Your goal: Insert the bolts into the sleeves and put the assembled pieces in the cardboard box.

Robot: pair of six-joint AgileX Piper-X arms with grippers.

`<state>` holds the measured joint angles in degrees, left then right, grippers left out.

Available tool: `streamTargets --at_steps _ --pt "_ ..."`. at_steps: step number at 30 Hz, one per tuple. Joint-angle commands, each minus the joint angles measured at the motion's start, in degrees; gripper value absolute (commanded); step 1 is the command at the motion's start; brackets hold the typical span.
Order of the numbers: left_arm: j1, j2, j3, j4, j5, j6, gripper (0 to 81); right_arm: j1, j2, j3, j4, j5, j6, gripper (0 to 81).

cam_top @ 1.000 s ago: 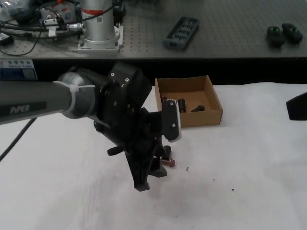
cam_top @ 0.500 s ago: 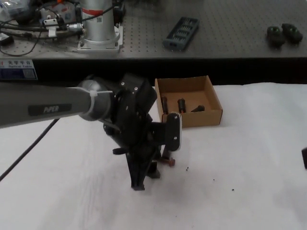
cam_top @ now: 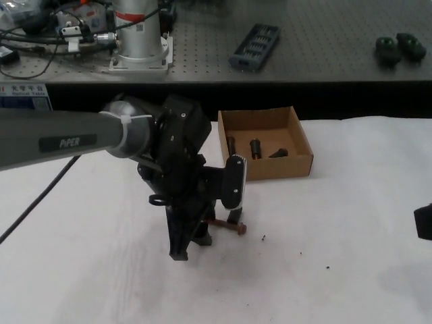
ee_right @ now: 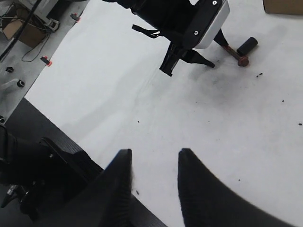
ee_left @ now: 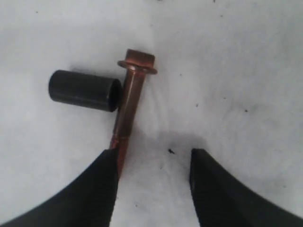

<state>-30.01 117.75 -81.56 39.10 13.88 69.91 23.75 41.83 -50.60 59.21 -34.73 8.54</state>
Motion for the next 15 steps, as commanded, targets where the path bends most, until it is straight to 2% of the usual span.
streamTargets --at_steps 1,7,12,15 --pt "-0.11 0.77 -0.39 1.24 -0.69 0.84 35.6 -0.31 -0.48 0.18 -0.67 -1.64 0.25 25.9" --pt "-0.62 0.97 -0.49 0.71 -1.66 0.84 35.6 -0.31 -0.48 0.57 -1.33 -2.08 0.47 25.9" --pt "-0.62 0.97 -1.07 -0.04 -1.66 0.22 27.2 -0.31 -0.48 0.66 -2.25 -2.21 0.47 25.9" --pt "-0.76 0.97 -2.55 -0.04 -1.66 -2.95 28.2 -0.31 -0.48 0.66 -2.98 -2.21 0.47 25.9"
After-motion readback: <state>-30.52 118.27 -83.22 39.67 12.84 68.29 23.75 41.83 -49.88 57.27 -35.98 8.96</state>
